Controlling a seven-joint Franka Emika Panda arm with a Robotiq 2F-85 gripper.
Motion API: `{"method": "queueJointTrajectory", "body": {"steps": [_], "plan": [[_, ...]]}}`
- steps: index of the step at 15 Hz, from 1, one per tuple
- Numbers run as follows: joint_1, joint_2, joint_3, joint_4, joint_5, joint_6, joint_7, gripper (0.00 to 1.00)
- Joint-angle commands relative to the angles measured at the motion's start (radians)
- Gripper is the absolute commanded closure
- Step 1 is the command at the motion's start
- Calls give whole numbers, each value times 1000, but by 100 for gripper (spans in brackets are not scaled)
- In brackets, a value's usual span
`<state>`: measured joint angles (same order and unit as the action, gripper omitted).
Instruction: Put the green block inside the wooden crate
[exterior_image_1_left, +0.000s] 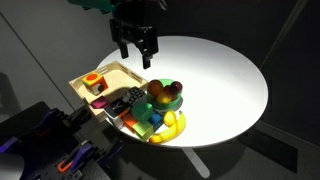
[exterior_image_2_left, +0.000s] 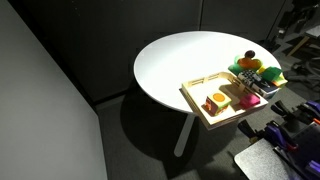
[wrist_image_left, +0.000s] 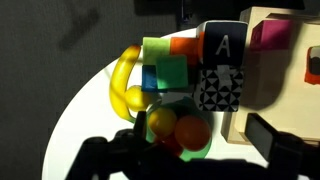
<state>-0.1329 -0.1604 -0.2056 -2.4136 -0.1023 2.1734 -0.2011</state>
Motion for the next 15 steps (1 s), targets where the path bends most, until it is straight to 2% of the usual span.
{"method": "queueJointTrajectory", "body": {"steps": [1, 3, 8, 11, 15], "plan": [[-10, 0, 10, 2, 2, -2, -1, 0], [-10, 0, 10, 3, 2, -2, -1, 0], [-20, 94, -3, 35, 13, -2, -27, 0], [-29, 147, -2, 31, 9, 34, -42, 0], [-39, 212, 3, -5, -1, 146, -69, 0]]}}
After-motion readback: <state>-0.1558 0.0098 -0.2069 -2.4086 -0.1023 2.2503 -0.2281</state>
